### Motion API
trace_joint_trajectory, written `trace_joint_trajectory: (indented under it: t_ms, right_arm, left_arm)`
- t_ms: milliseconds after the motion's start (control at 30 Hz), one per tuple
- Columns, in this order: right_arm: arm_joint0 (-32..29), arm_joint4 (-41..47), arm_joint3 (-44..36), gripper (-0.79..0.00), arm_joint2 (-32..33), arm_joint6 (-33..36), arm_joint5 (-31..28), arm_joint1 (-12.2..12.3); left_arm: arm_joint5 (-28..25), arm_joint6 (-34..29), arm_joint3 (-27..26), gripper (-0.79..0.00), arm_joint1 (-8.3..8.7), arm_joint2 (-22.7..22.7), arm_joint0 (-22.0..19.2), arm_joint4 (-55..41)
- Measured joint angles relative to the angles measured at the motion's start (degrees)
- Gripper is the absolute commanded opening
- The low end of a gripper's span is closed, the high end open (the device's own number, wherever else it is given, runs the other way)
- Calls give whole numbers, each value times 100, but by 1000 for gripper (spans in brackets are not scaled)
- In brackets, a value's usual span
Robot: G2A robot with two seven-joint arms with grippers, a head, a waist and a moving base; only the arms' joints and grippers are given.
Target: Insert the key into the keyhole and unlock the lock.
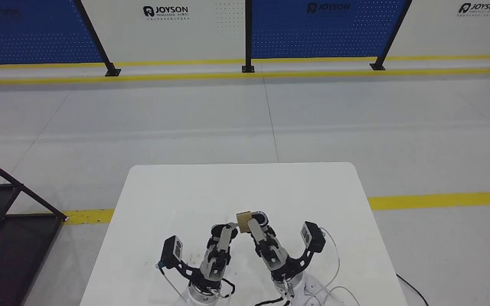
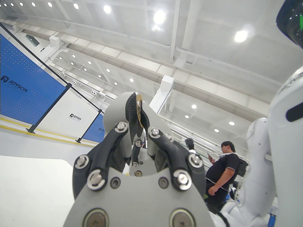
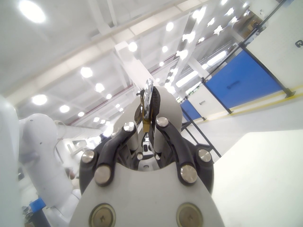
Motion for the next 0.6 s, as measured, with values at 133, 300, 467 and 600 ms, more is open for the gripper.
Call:
trace_joint_trajectory:
  t_ms: [133,300,467,600]
  right_arm:
    - [-1,2,0,-785,7,34,-5,-7]
    - [-9,-6,-6,-785,17,75,-5,-14]
    - [-27,-25,-23,-785,26,137,-31,-16]
    - [-39,-34,-31,-785,40,203,-45,-14]
  left_arm:
    - [9,-10,23,-699,-7,4,-17,2]
    - [36,-29,41,-785,-16,10,-33,2]
    - [84,-32,55,-785,-17,-11,-41,95]
    - [116,18,85,-785,-15,-37,-41,188]
